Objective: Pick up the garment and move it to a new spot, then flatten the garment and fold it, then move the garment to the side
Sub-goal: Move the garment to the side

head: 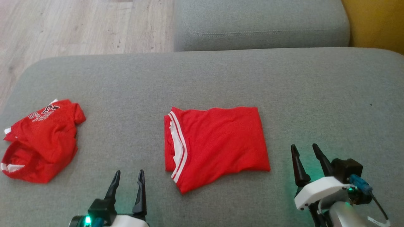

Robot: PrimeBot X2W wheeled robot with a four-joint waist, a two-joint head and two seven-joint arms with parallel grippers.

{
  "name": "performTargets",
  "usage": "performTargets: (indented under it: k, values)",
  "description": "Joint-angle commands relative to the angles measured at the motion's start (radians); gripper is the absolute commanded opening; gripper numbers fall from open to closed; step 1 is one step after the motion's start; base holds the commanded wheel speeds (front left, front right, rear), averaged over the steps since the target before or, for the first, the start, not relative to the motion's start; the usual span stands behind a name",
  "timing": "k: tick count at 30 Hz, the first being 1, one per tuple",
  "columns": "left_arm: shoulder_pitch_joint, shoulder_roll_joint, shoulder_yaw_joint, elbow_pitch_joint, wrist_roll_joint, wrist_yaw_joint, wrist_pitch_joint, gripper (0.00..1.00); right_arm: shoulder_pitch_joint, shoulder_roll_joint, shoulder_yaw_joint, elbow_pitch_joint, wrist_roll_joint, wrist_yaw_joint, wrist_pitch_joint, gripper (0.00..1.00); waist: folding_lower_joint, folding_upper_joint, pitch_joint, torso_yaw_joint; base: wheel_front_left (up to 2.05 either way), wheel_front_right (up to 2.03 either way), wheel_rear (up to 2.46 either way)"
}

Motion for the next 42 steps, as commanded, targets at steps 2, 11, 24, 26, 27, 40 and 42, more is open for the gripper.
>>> performTargets:
  k: [2,11,24,26,27,40,42]
  values:
    - [-0.034,0.003,0.028,-0.034,-0.001,-0.001,-0.008,1.0,-0.038,0.006,0.039,-0.018,-0.008,-0.001,-0.014,1.0,0.0001,0.0,0.006,0.009,0.0,0.0,0.0]
    - [-0.076,0.003,-0.008,-0.033,-0.031,-0.001,-0.008,1.0,-0.209,0.007,0.153,0.132,0.051,-0.001,-0.014,1.0,0.0001,0.0,0.079,0.07,0.0,0.0,0.0]
    - [-0.108,0.003,-0.045,-0.017,-0.068,0.005,-0.008,1.0,-0.308,0.008,0.193,0.441,0.067,-0.001,0.02,0.0,0.0001,0.0,0.118,0.134,0.0,0.0,0.0]
    - [-0.105,0.003,-0.036,-0.016,-0.062,0.004,-0.008,1.0,-0.31,0.008,0.202,0.446,0.073,-0.001,0.006,0.0,0.0001,0.0,0.114,0.104,0.0,0.0,0.0]
    - [-0.105,0.003,-0.029,-0.016,-0.061,0.003,-0.008,1.0,-0.312,0.008,0.204,0.444,0.076,-0.001,0.0,0.0,0.0001,0.0,0.11,0.083,0.0,0.0,0.0]
    - [-0.159,0.003,-0.024,-0.028,-0.071,-0.013,-0.008,1.0,-0.302,0.008,0.263,0.341,0.141,-0.001,-0.013,0.0,0.0001,0.0,0.105,-0.358,0.0,0.0,0.0]
    - [-0.171,0.003,-0.035,-0.028,-0.075,-0.016,-0.008,1.0,-0.299,0.008,0.271,0.328,0.146,-0.001,-0.014,0.0,0.0001,0.0,0.11,-0.417,0.0,0.0,0.0]
